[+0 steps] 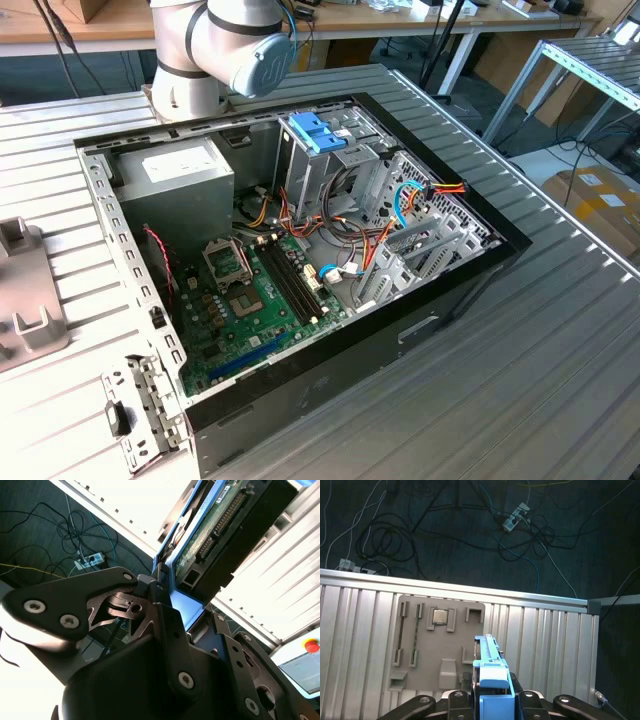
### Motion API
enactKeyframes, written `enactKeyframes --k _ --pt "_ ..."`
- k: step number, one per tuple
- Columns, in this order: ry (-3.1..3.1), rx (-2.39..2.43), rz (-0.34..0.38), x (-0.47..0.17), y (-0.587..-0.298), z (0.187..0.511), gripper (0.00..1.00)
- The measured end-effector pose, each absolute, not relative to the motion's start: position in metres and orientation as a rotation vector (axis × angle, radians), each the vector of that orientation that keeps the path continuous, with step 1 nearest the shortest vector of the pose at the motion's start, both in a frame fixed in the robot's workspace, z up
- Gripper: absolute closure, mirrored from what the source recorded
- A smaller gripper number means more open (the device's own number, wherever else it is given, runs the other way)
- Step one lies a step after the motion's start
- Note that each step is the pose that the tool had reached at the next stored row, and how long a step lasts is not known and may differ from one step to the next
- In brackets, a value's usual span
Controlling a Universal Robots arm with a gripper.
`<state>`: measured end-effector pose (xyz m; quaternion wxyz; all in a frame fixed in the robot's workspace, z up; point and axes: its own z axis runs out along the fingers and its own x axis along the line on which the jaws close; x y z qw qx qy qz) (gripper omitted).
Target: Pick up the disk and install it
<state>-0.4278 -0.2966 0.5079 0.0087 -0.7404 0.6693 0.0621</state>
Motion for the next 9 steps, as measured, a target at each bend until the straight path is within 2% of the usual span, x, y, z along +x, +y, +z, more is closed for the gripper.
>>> enactKeyframes --k 9 --pt "2.091 -2.313 0.194 -0.4252 -0.2968 0.5079 0.63"
